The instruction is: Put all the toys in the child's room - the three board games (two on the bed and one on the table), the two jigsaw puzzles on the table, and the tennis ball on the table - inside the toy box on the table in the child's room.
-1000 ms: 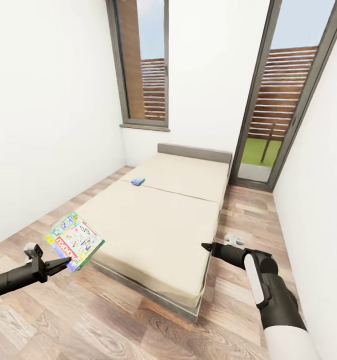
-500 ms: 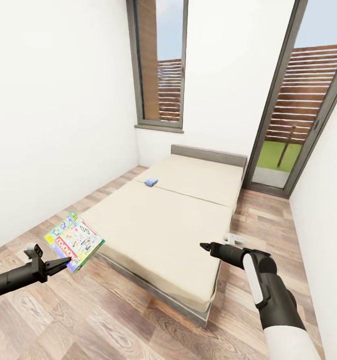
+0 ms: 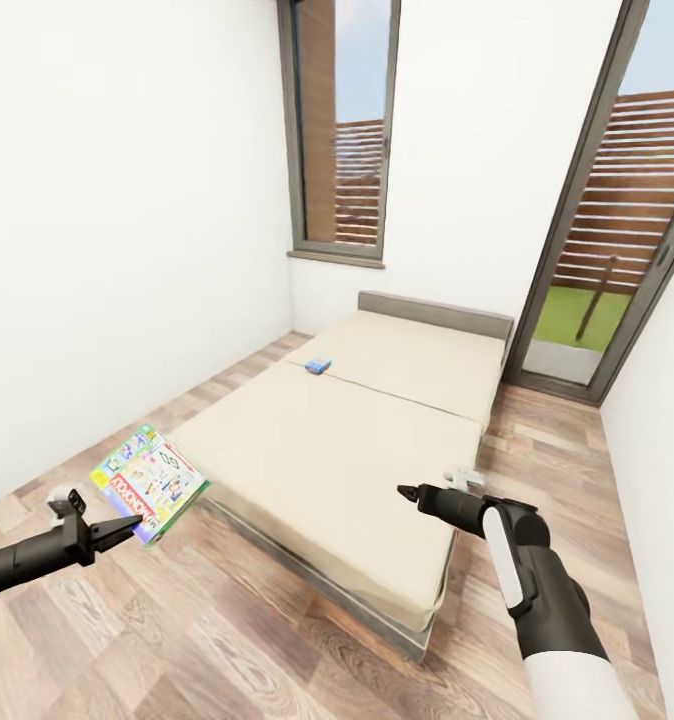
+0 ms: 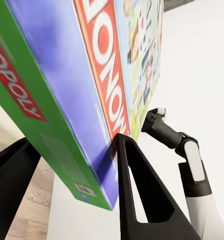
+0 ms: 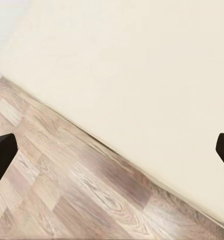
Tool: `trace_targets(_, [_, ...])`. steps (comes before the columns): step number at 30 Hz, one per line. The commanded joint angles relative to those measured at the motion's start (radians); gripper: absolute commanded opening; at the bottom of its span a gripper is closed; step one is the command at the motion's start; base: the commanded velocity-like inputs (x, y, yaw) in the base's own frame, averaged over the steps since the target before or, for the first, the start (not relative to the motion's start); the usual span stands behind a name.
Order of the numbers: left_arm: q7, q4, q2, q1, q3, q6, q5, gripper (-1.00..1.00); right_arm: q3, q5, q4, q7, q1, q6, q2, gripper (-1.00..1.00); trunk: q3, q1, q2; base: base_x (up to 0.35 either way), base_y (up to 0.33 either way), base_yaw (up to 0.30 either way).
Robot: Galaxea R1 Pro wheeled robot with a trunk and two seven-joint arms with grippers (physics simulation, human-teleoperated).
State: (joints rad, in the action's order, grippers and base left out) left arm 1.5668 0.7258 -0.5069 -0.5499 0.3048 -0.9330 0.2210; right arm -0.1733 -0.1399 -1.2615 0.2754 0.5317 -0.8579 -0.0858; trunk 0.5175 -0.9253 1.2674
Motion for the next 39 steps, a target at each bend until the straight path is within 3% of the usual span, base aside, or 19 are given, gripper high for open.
trace_targets(1, [0.004, 0.0, 0.0, 0.0, 0.002, -0.009, 0.0, -1.0, -0.003, -0.003, -0.001, 0.002, 0.001, -0.006, -0.001, 1.0, 0.001, 0.0, 0.001, 0.0, 0.0, 0.271])
trace_targets(15, [0.004, -0.003, -0.001, 0.001, 0.008, -0.006, 0.002, -1.0, -0.002, 0.006, 0.001, 0.002, 0.001, -0.006, -0.003, 1.0, -0.006, 0.0, 0.001, 0.029, 0.035, 0.277])
trace_targets(23, [0.004, -0.003, 0.0, 0.001, 0.009, -0.007, 0.001, -1.0, 0.036, 0.008, 0.003, 0.001, 0.001, -0.006, -0.008, 1.0, -0.034, 0.031, -0.055, 0.001, 0.002, 0.278])
trace_targets(32, [0.004, -0.003, 0.001, 0.001, 0.008, -0.007, 0.001, -1.0, 0.04, 0.007, 0.005, 0.001, 0.001, -0.006, -0.007, 1.0, -0.066, 0.065, -0.118, 0.0, 0.0, 0.269])
trace_targets(39, [0.004, -0.003, 0.001, 0.001, 0.008, -0.007, 0.001, -1.0, 0.04, 0.006, 0.003, 0.002, 0.001, -0.006, -0.008, 1.0, -0.088, 0.092, -0.167, 0.0, 0.0, 0.064])
